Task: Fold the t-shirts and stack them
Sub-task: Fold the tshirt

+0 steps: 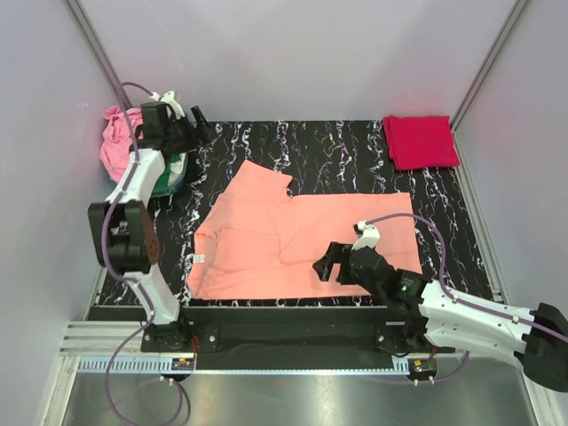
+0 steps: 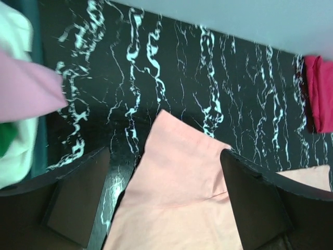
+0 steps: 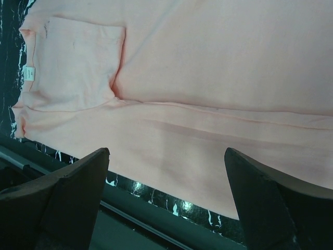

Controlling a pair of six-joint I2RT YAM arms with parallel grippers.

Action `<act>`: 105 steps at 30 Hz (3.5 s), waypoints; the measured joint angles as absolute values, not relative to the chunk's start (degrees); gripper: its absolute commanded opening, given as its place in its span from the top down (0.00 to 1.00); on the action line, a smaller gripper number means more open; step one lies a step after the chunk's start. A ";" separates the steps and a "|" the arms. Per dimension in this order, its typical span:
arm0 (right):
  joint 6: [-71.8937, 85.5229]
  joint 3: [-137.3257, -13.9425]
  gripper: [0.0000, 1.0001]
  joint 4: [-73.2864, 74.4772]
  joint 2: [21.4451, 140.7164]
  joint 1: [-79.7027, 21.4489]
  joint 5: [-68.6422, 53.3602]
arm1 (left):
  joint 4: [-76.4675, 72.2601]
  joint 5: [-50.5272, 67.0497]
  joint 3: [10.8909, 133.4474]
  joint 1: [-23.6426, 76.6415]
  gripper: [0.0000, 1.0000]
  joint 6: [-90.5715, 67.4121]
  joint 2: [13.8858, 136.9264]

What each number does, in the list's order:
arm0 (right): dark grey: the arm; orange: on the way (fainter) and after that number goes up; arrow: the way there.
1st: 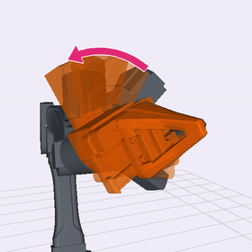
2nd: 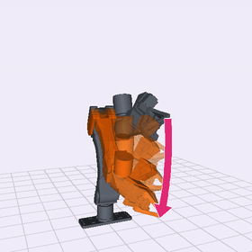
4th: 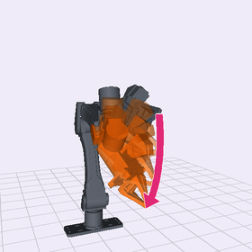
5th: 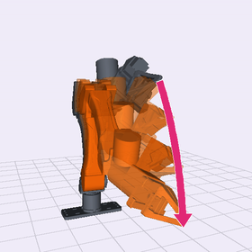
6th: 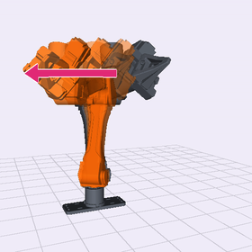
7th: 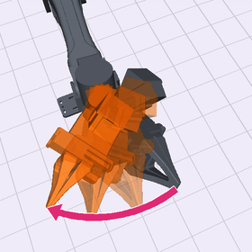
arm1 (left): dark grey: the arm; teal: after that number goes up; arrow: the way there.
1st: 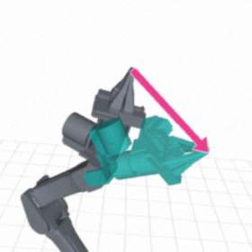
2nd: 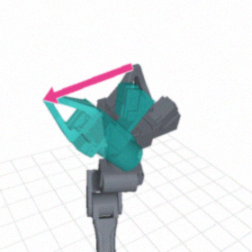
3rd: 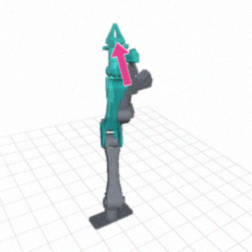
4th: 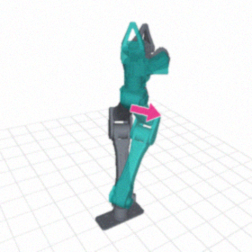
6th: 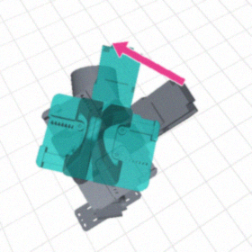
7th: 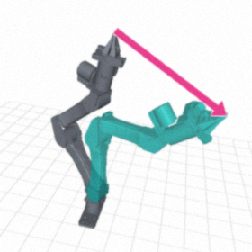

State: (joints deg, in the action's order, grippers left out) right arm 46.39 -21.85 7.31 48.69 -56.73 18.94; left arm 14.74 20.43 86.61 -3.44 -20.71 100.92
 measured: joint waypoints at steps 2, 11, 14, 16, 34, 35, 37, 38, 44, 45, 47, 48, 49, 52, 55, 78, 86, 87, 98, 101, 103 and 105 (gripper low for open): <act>46.44 -21.85 0.00 7.09 48.64 -56.69 18.94 | 15.77 22.35 89.27 -3.14 0.10 -19.84 105.71; 46.81 -20.60 0.00 5.69 47.40 -53.91 17.85 | 23.38 21.21 99.50 3.60 0.11 -15.92 123.37; 46.83 -20.34 0.00 5.21 47.29 -52.90 16.84 | 25.23 19.53 103.81 6.07 0.13 -15.42 126.85; 46.85 -20.10 0.00 4.84 47.18 -52.38 16.29 | 26.22 18.55 106.59 7.03 0.13 -15.18 128.68; 46.98 -17.82 0.00 2.04 46.04 -48.12 11.33 | 31.35 13.13 120.27 8.97 0.32 -14.94 140.27; 46.98 -17.76 0.00 1.67 46.06 -48.01 11.11 | 31.35 13.13 120.29 9.23 0.34 -15.03 140.38; 46.98 -17.76 0.00 1.28 46.15 -47.75 10.81 | 31.48 13.10 120.25 9.76 0.40 -15.07 140.62; 46.96 -17.76 0.00 1.19 46.22 -47.66 10.76 | 31.40 13.08 120.01 9.89 0.41 -15.11 140.64; 46.96 -17.74 0.00 1.06 46.50 -47.03 9.69 | 28.88 12.62 117.89 10.33 0.57 -15.44 140.31; 46.96 -17.74 0.00 1.06 46.57 -46.92 9.47 | 28.77 12.51 117.82 10.33 0.61 -15.49 140.31; 46.96 -17.72 0.00 1.04 46.68 -46.72 9.32 | 28.77 12.23 117.71 10.22 0.75 -15.57 140.31; 46.96 -17.72 0.00 1.04 46.72 -46.65 9.30 | 28.86 12.10 117.64 10.17 0.82 -15.53 140.31; 46.96 -17.72 0.00 1.04 46.81 -46.54 9.28 | 28.95 12.03 117.60 10.13 0.87 -15.49 140.31; 46.96 -17.72 0.00 0.99 47.11 -46.28 9.21 | 29.28 11.86 117.60 10.13 1.00 -15.29 140.31; 46.96 -17.69 0.00 0.58 47.53 -46.09 8.80 | 29.47 11.70 117.60 10.13 1.00 -15.00 140.29; 48.42 -17.65 0.00 3.92 42.28 -39.72 7.79 | 37.67 9.82 103.83 11.84 1.00 -17.50 120.14; 48.45 -17.65 0.00 3.77 47.18 -39.46 6.39 | 38.35 10.55 97.71 12.01 1.00 -18.46 116.60; 48.45 -17.65 0.00 3.77 47.35 -39.42 6.33 | 38.44 10.52 97.78 12.03 1.00 -18.48 116.49; 48.45 -17.65 0.00 3.77 47.22 -39.35 6.33 | 40.73 6.70 98.28 14.04 1.00 -17.69 115.90; 48.45 -17.65 0.00 3.77 47.33 -39.35 6.33 | 40.75 5.04 98.26 15.16 1.00 -17.23 114.80; 48.47 -17.65 0.00 3.77 47.40 -39.35 6.33 | 40.80 4.05 98.26 15.75 1.00 -16.88 113.91; 48.47 -17.65 0.00 3.77 47.62 -39.35 6.33 | 40.75 3.36 98.26 16.08 1.00 -16.53 113.16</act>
State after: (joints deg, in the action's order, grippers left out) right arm 48.47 -17.65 3.77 47.62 -39.35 6.33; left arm 40.75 3.36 98.26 16.08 -16.53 113.16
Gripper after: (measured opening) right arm 0.994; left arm 0.024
